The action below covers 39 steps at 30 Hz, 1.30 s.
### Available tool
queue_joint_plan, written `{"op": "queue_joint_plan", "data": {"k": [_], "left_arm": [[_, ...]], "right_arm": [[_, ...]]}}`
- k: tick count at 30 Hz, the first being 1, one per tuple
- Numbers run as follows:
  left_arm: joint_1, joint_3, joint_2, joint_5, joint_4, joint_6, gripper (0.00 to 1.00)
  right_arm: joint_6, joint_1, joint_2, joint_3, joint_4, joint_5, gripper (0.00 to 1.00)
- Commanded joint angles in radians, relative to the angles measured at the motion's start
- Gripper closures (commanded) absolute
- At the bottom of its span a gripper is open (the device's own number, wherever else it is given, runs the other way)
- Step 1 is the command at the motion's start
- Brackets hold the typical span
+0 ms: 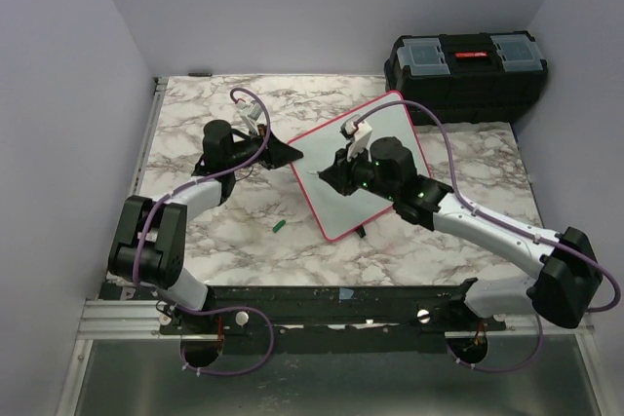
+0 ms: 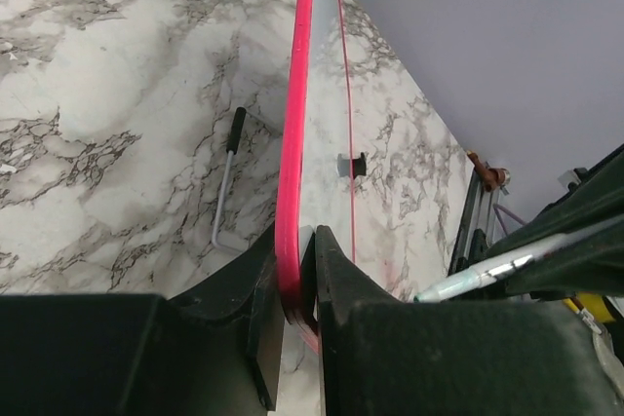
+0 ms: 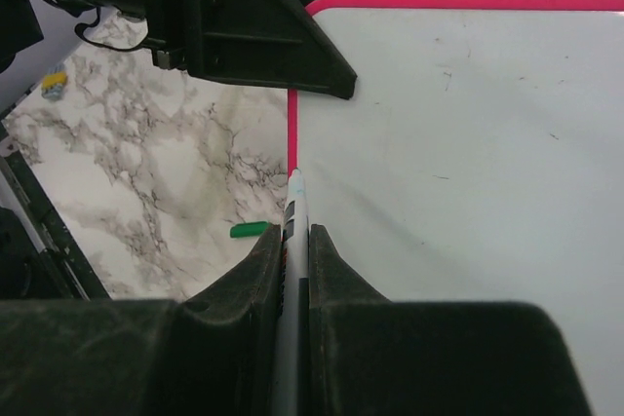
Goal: Write a sentence on the whiteboard
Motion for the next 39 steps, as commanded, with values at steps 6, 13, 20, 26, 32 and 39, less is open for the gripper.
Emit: {"op": "queue_joint_plan", "data": {"k": [6, 13, 20, 26, 32, 39], "left_arm": [[-0.001, -0.026, -0.049, -0.051, 0.009, 0.064, 1.00], [-0.004, -0.030, -0.055, -0.054, 0.010, 0.066, 1.00], [-0.006, -0.031, -0.057, -0.059, 0.012, 0.068, 1.00], [-0.007, -0.031, -0.059, -0.057, 0.014, 0.068, 1.00], [-0.009, -0.031, -0.060, -0.057, 0.016, 0.067, 1.00], [-0.010, -0.030, -0.059, -0.062, 0.020, 0.063, 1.00]], "right_arm": [[-0.046, 0.068, 0.082, 0.053, 0.088, 0.177, 0.99], [-0.051, 0.077, 0.134, 0.088, 0.098, 0.214, 0.99], [-0.061, 0.085, 0.185, 0.123, 0.093, 0.240, 0.99], [-0.056, 0.087, 0.217, 0.128, 0.086, 0.249, 0.99], [-0.053, 0.090, 0.222, 0.109, 0.076, 0.251, 0.99], [-0.040, 0.107, 0.211, 0.075, 0.055, 0.245, 0.99]]}}
